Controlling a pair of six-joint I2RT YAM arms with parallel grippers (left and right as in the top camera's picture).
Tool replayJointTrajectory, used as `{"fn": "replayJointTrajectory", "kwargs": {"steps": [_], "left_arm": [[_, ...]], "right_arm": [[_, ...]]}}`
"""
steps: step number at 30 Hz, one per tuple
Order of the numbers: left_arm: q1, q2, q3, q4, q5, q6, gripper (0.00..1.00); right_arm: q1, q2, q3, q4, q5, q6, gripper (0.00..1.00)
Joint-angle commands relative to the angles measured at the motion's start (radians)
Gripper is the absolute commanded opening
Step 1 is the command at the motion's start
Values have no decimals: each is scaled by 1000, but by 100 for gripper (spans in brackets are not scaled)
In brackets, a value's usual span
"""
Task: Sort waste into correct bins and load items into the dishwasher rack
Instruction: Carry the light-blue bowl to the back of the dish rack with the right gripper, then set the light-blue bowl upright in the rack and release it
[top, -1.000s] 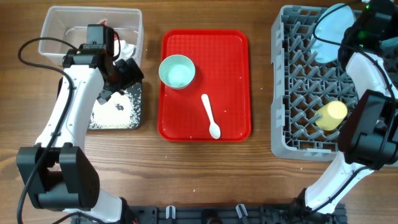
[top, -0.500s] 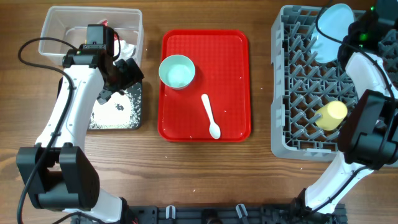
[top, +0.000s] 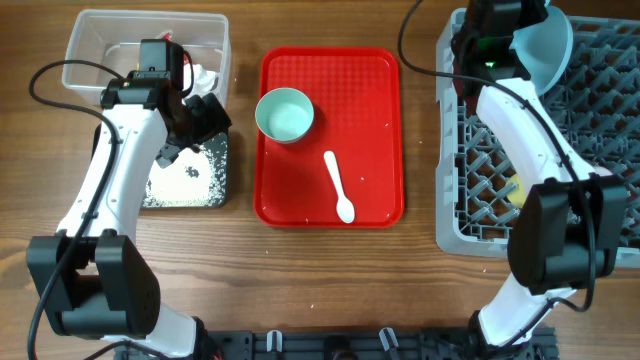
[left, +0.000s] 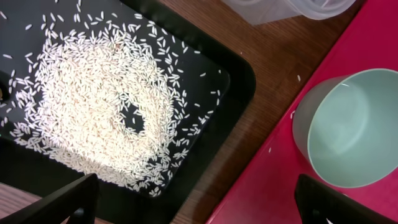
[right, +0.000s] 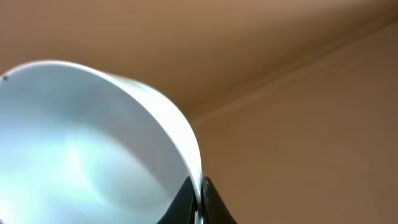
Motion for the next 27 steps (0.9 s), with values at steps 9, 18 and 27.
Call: {"fn": "replayJointTrajectory", "kwargs": {"steps": [9, 18, 27], "left_arm": [[4, -2, -2, -1, 5, 12, 100], [4, -2, -2, -1, 5, 12, 100], [4, -2, -2, -1, 5, 12, 100]], "right_arm": [[-7, 61, -18, -101, 33, 148, 4], [-24, 145, -18, -97, 98, 46, 4], [-23, 175, -18, -120, 116, 50, 4]]}}
